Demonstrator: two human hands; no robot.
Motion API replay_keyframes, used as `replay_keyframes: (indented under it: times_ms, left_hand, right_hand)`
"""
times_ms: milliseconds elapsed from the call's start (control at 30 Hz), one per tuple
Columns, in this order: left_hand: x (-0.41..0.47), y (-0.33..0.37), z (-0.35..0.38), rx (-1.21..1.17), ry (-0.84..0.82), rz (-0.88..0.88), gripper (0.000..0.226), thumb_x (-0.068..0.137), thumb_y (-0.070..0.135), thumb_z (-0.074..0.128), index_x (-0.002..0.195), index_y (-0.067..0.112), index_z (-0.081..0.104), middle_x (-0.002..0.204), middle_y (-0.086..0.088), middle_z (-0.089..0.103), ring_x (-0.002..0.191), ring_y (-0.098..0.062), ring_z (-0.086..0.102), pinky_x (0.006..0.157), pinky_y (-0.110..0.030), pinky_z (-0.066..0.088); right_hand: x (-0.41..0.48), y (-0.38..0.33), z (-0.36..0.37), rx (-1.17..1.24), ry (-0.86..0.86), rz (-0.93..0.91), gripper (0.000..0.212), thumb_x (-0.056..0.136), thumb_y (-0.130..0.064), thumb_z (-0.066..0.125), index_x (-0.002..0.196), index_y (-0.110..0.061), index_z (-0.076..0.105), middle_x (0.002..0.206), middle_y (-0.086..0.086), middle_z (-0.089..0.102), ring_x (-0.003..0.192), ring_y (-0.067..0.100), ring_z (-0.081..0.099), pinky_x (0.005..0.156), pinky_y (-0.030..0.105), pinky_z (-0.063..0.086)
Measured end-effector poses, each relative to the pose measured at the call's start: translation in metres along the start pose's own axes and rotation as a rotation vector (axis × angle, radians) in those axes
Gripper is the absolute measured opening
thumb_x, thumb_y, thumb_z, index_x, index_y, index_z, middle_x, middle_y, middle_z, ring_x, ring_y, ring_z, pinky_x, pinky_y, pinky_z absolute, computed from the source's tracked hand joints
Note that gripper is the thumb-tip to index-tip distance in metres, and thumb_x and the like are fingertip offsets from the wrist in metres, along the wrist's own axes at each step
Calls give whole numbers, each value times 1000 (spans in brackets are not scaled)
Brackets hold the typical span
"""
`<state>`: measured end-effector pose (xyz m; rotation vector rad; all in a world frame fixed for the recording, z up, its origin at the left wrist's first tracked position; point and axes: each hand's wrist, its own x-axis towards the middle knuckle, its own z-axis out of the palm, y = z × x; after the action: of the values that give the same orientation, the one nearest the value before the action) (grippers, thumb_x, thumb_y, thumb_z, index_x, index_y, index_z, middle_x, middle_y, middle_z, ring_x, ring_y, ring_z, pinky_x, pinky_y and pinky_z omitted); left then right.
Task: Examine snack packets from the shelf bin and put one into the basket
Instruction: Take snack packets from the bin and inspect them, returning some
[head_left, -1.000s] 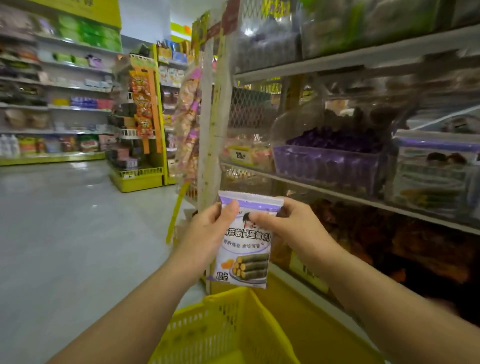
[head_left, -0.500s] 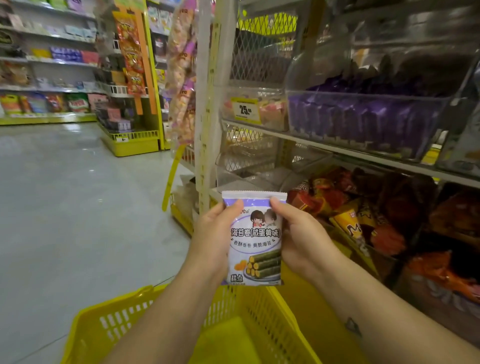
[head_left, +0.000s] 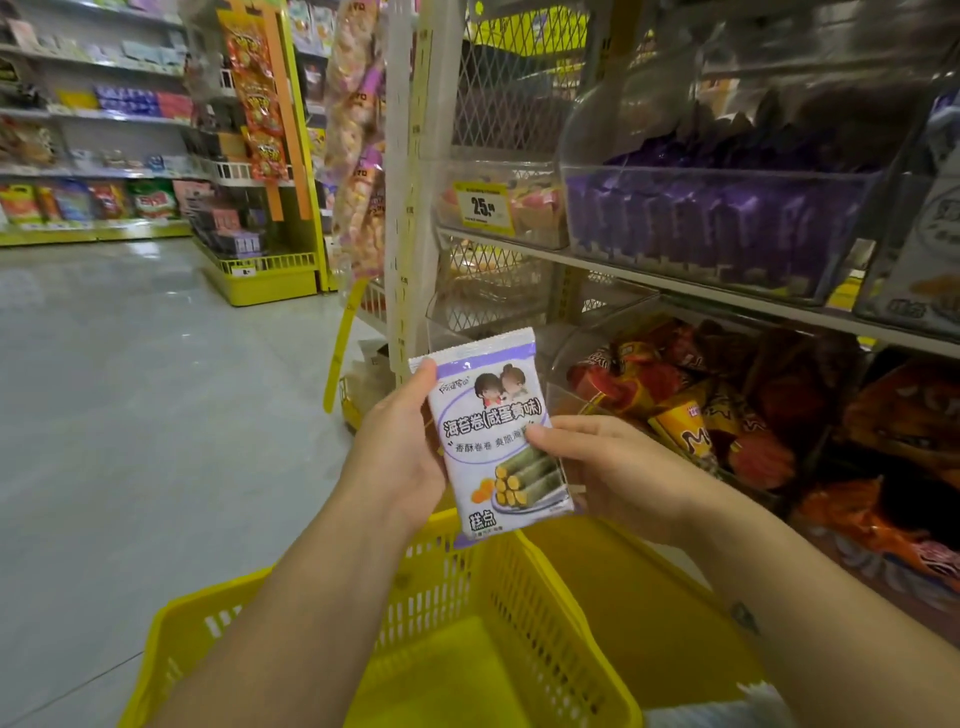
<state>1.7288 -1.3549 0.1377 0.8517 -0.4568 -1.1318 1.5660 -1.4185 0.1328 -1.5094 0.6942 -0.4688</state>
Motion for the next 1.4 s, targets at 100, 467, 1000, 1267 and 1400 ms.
replay_keyframes:
  times_ms: [100, 467, 1000, 1267, 1400]
  left_hand:
    - [-3, 3, -4, 147, -161, -84, 41, 89, 37, 55, 119, 10, 65, 114, -12, 71, 104, -29, 69, 83, -48, 57]
    - [-3, -1, -22, 395, -408, -233, 35, 86, 24, 56, 118, 14, 63, 113, -10, 72, 99, -22, 71, 74, -36, 61]
    - [5, -32, -2, 558, -293, -26, 119, 60, 82, 63, 154, 39, 3, 161, 5, 20, 146, -19, 25, 116, -51, 28]
    - [2, -23, -11, 215, -387, -2, 45, 85, 34, 57, 129, 20, 54, 119, -8, 70, 109, -30, 67, 87, -53, 55]
    - [3, -21, -11, 142, -464, 39, 43, 89, 22, 52, 132, 19, 52, 127, -7, 66, 115, -25, 64, 84, -41, 57]
  right_hand:
    - [-3, 0, -1, 77, 66, 30, 39, 79, -38, 63, 101, -7, 70, 99, 14, 70, 88, 24, 66, 87, 46, 51]
    - [-10, -9, 1, 263, 66, 109, 45, 97, -28, 49, 131, 2, 49, 115, 17, 68, 94, 25, 68, 80, 40, 57]
    - [-7, 0, 22, -303, 113, -336, 31, 99, -34, 47, 127, -29, 56, 103, -16, 69, 89, -1, 66, 71, 22, 53]
    - [-5, -5, 9, -261, 280, -336, 44, 95, -6, 55, 137, -20, 51, 118, 5, 65, 109, 20, 63, 94, 33, 52]
    - [-4, -5, -2, 38, 323, -274, 47, 91, -14, 62, 136, -19, 50, 109, 0, 68, 99, 17, 69, 83, 35, 58]
